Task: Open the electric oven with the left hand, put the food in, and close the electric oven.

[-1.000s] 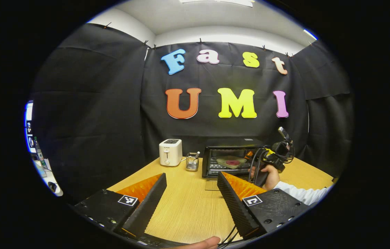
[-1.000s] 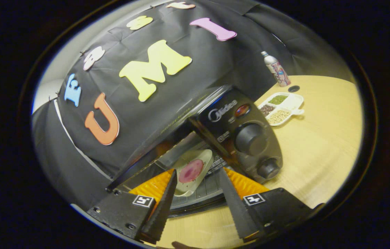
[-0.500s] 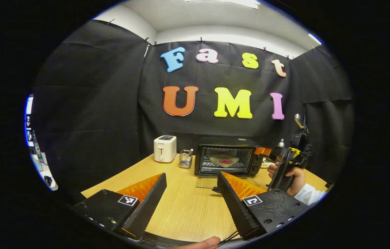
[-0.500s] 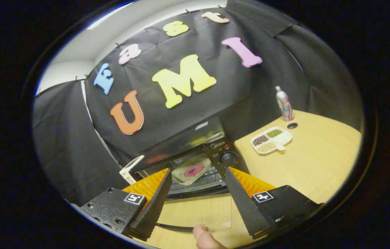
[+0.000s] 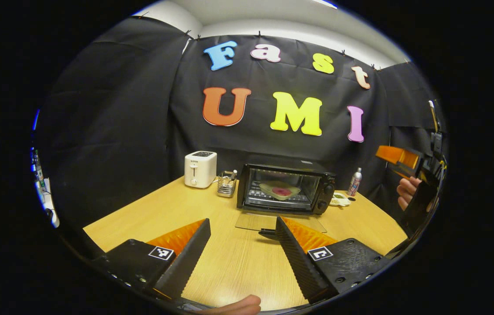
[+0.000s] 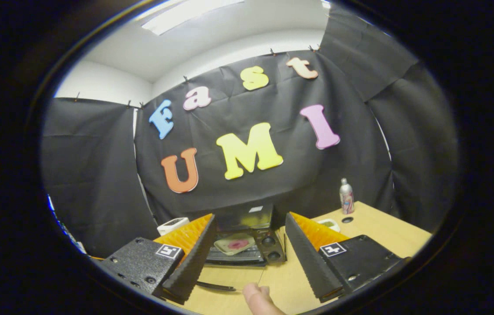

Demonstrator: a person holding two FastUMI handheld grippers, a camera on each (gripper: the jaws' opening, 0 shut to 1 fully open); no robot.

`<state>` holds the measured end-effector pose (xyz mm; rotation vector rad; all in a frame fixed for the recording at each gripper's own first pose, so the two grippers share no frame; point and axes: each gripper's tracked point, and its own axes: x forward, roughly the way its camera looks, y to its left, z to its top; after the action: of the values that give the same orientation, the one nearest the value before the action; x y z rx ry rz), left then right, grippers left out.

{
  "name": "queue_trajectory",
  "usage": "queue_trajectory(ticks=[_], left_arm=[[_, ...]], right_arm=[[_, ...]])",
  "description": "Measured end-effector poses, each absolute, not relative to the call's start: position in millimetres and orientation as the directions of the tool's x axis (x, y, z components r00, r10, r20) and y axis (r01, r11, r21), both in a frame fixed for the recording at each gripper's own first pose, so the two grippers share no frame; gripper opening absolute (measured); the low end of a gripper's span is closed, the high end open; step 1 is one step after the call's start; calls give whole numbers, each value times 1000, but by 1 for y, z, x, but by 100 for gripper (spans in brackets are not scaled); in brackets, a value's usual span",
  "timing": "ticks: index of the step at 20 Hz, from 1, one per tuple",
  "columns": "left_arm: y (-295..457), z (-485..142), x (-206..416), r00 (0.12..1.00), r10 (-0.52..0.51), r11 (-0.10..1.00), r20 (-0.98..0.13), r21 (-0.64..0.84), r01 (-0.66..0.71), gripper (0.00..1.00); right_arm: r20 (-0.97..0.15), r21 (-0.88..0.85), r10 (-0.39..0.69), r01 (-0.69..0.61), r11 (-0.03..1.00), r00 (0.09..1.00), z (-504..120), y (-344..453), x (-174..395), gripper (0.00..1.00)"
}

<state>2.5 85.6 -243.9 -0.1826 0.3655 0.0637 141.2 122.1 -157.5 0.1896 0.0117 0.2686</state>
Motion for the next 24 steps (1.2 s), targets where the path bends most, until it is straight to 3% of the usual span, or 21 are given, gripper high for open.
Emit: queue_trajectory(ticks=[12,13,14,15,17,24], left_arm=[[-6,-356,76,819,-146,987,-555,-138,82,95],[-12,-366,79,803,-146,988,-578,-129,87,95],[-17,-375,83,789,-142,989,-598,-114,92,95],[-19,-382,87,778,-132,991,-614,-96,92,96],[-22,-393,87,762,-124,992,-636,-86,90,96],[-28,-399,102,760,-94,994,-643,-22,105,96]], right_arm=[[108,34,168,-173,984,980,-102,64,95,95],[111,32,158,-162,986,981,-102,59,92,100],[125,29,147,-152,988,981,-101,52,90,95],[134,28,135,-140,990,982,-101,45,87,100],[148,36,131,-138,990,980,-102,37,85,95],[93,61,155,-161,985,984,-131,19,98,95]])
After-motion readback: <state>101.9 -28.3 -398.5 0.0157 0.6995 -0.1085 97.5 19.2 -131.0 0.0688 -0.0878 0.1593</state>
